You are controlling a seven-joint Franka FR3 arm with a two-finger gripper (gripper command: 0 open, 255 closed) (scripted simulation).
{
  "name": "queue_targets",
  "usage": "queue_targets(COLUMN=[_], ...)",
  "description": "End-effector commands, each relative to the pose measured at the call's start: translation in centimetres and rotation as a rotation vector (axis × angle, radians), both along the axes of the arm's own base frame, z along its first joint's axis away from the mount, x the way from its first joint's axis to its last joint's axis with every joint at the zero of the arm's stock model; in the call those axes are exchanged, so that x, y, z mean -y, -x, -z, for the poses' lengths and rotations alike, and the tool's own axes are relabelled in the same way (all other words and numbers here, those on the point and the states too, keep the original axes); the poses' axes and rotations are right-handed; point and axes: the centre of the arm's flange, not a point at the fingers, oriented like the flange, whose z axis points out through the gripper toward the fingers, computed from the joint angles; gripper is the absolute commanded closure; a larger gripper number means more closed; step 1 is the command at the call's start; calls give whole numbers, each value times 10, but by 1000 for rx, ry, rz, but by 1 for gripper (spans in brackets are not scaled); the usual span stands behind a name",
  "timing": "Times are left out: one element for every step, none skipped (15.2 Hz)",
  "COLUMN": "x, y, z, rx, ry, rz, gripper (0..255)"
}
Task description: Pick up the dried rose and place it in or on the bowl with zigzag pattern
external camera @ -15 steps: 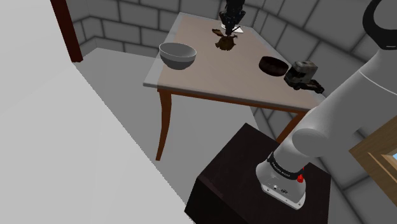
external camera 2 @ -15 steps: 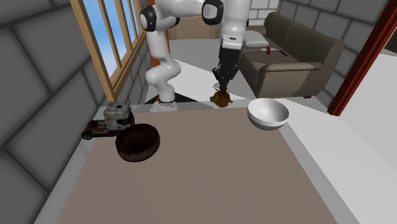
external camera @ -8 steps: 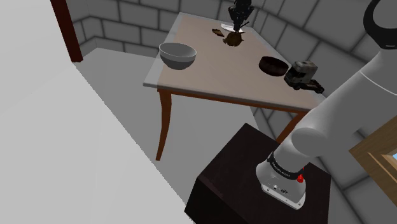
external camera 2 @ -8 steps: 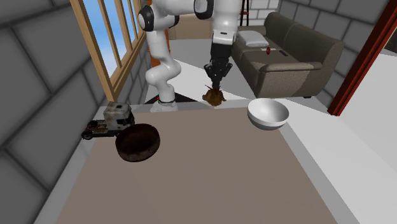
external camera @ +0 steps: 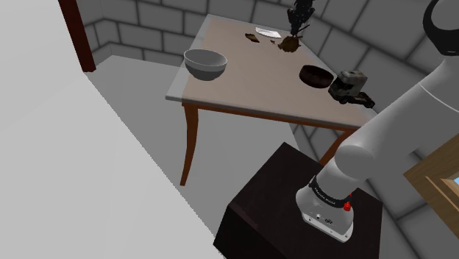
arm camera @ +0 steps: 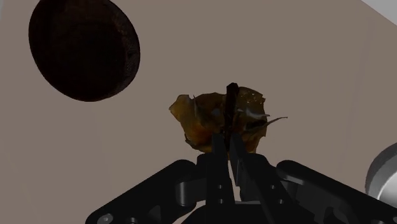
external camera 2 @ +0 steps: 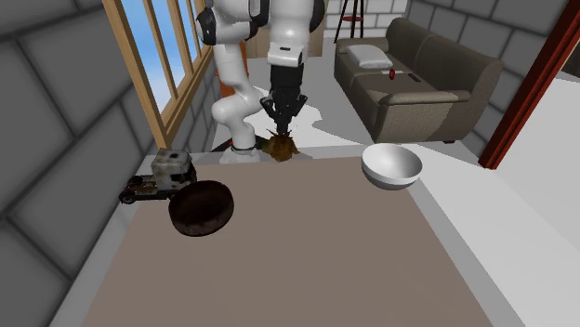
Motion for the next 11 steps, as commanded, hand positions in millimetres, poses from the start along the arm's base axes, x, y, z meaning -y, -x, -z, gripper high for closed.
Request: queue_targets(x=[25, 37, 48, 60, 71, 83, 94, 106, 117, 128, 140], y=[15, 21, 28, 34, 41, 47, 54, 60, 67, 73, 79], z=[-4, -5, -7, -8, -10, -11, -12, -14, -15, -16, -18], rx=[0, 0, 0, 0, 0, 0, 0, 0, 0, 0, 0], ry=[1, 1, 1, 1, 1, 1, 1, 1, 1, 1, 1], rz=[-1, -1, -1, -1, -1, -1, -1, -1, -1, -1, -1], gripper=[255, 255, 255, 255, 255, 255, 255, 255, 255, 255, 255])
